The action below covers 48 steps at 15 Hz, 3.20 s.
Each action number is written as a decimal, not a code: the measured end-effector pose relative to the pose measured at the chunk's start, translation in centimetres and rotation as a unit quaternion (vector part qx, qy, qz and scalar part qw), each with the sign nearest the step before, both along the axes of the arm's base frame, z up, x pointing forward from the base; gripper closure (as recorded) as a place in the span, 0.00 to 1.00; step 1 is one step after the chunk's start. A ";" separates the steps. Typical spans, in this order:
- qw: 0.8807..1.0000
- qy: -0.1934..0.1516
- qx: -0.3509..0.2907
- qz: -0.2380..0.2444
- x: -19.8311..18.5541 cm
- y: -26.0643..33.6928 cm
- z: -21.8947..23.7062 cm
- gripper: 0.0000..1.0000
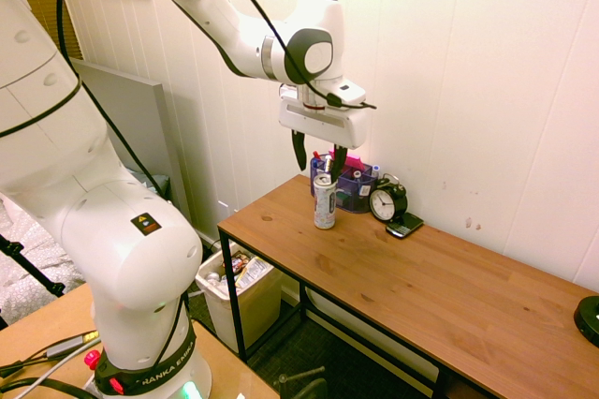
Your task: Throw the can in the trash bin
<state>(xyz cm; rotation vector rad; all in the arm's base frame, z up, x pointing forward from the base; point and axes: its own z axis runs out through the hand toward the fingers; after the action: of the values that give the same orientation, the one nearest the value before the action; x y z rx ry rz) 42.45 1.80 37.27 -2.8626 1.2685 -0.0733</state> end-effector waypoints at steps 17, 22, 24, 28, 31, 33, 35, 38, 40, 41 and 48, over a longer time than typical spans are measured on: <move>0.998 0.019 -0.038 -0.040 13.3 7.8 -12.5 0.00; 0.997 0.034 -0.050 -0.050 13.3 7.2 -12.6 1.00; 0.996 0.042 -0.055 -0.055 13.2 6.6 -12.7 1.00; 0.996 0.043 -0.056 -0.050 13.0 7.5 -12.9 1.00; 0.996 0.042 -0.056 -0.048 13.1 7.8 -12.9 1.00; 0.996 0.042 -0.057 -0.049 13.1 7.7 -13.0 1.00; 0.996 0.041 -0.057 -0.051 13.3 7.5 -13.0 1.00; 0.997 0.032 -0.054 -0.047 13.5 8.0 -12.1 1.00; 0.998 0.014 -0.050 -0.036 13.4 9.5 -9.7 1.00; 0.999 0.004 -0.047 -0.025 13.1 10.7 -8.2 1.00; 0.991 -0.022 -0.044 0.121 0.9 33.2 -0.5 1.00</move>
<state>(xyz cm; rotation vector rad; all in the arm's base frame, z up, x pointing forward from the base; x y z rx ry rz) 43.33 35.04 36.74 -3.0457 0.9233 -0.1918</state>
